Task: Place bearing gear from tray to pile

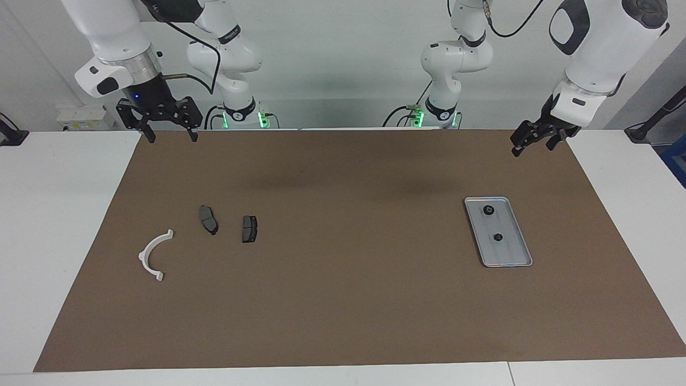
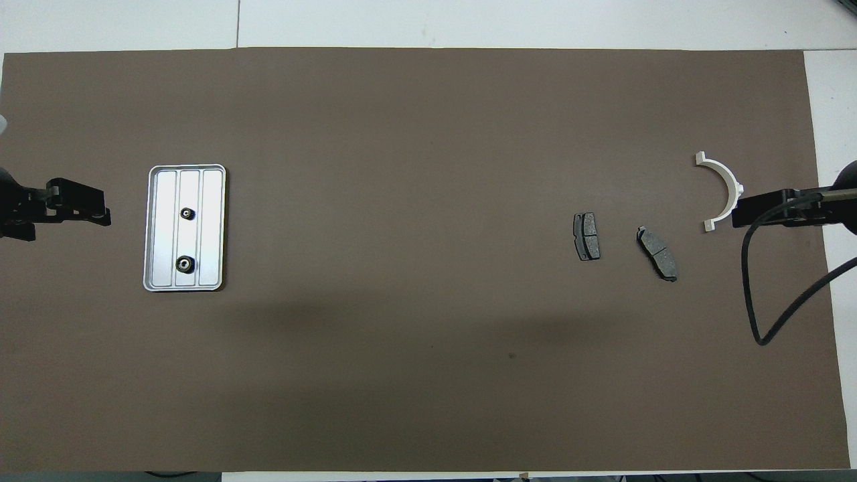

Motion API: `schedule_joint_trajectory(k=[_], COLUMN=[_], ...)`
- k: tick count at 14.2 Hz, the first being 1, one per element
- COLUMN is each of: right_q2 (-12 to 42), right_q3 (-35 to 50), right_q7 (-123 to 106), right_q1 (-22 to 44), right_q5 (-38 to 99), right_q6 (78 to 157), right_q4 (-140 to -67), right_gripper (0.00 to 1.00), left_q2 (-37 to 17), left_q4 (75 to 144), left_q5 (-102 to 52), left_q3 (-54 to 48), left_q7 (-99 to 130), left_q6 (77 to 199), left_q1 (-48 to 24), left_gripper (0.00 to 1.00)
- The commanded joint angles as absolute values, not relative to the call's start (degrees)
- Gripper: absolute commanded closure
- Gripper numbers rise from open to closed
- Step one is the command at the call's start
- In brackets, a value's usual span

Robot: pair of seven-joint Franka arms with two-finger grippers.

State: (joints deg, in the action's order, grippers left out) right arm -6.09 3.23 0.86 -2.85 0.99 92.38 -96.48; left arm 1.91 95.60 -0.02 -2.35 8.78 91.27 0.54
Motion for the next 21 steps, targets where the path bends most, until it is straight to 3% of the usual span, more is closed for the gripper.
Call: schedule_joint_trajectory(k=[1,11,15,20,21], right_q2=[-6.9,-6.9,-6.9,-6.9,-6.9], right_q3=[3.2,3.2,3.2,3.2,3.2], right_q7=[-0.1,-0.2,-0.2,-0.2,-0.2], right_q1=[-3.1,-3.3,-3.3,-3.3,-3.3], right_q5=[1.8,1.8,1.8,1.8,1.8], right_q6=[92.0,92.0,92.1,92.0,92.0], right_q4=[-96.9,-96.9,-96.9,-97.0,-97.0], right_gripper=[0.00,0.00,0.00,0.00,0.00], left_q2=[1.6,2.4,2.7,2.4,1.8], left_q4=[94.3,96.3,104.3,119.2,120.4], left_q5=[0.3,0.2,0.3,1.1,1.2], left_q3=[-3.2,-2.9,-2.8,-2.8,-2.8], left_q7=[7.7,8.2,6.9,6.3,6.2], left_q6=[90.0,95.5,103.9,116.7,118.1], left_q1=[1.8,2.3,3.7,3.0,3.2], left_gripper=[0.00,0.00,0.00,0.00,0.04])
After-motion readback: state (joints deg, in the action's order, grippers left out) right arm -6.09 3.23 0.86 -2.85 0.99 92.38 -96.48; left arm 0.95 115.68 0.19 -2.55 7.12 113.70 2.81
